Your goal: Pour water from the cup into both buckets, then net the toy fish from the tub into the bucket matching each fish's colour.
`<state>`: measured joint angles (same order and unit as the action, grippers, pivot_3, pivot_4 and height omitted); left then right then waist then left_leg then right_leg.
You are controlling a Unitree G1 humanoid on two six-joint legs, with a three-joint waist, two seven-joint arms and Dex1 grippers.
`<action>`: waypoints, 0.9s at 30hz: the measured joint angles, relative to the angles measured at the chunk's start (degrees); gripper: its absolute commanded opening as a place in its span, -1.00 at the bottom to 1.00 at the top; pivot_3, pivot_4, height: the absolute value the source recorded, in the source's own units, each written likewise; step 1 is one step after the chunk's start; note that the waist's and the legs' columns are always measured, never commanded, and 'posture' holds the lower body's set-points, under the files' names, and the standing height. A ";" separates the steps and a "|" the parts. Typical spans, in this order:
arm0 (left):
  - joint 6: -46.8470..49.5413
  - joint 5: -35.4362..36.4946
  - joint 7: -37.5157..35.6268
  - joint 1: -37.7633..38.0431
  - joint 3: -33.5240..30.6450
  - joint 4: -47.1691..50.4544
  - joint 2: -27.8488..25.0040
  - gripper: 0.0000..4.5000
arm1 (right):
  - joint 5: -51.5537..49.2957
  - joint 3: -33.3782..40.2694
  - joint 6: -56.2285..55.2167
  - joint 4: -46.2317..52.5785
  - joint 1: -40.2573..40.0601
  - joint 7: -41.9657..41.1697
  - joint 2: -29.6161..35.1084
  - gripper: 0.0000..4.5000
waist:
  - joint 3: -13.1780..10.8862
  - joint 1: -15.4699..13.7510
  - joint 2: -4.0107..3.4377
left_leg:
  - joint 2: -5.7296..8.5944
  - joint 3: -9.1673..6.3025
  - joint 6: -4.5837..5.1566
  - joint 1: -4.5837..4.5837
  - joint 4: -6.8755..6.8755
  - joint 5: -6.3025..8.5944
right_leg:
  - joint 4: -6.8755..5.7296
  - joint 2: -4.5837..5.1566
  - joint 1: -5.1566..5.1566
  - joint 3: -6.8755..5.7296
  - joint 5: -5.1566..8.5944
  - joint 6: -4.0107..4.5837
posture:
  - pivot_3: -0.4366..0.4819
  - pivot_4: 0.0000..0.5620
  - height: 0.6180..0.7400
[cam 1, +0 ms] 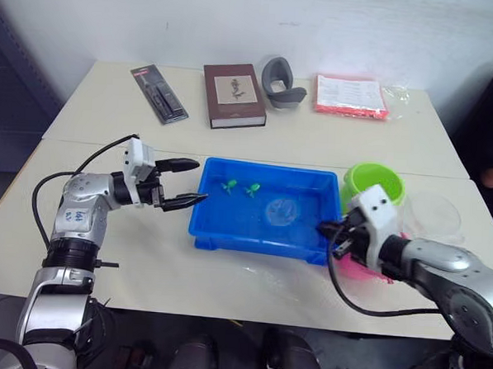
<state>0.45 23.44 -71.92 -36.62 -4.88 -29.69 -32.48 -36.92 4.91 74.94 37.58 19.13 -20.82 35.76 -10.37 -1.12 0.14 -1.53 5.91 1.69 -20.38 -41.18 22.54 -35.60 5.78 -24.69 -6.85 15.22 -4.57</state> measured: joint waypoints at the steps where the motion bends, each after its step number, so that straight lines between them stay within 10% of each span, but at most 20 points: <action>1: 0.08 0.00 0.29 0.68 -0.11 0.58 0.12 0.97 | 0.43 -0.92 0.24 -1.63 1.04 0.70 -1.08 -1.00 | 0.00 0.08 0.00 | -0.01 0.01 0.00 0.00 0.01 0.00 | 0.00 -0.01 -0.01 -0.05 0.00 0.00 | -0.05 -0.47 1.00; 27: 2.19 0.07 1.76 3.98 -0.46 4.90 0.42 0.97 | 12.74 -11.56 -17.18 -26.43 10.69 -1.08 -12.87 -1.00 | 0.00 1.50 0.00 | -0.07 0.11 -0.03 -0.03 0.07 -0.01 | -0.02 -0.03 -0.13 -0.40 0.00 -0.01 | -0.05 -0.47 1.00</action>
<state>2.64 23.51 -70.15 -32.65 -5.35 -24.80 -32.05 -24.19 -6.65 57.76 11.16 29.82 -21.90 22.89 -10.37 0.38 0.13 -1.60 6.02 1.66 -20.40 -41.10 22.53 -35.62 5.75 -24.82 -7.25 15.22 -4.57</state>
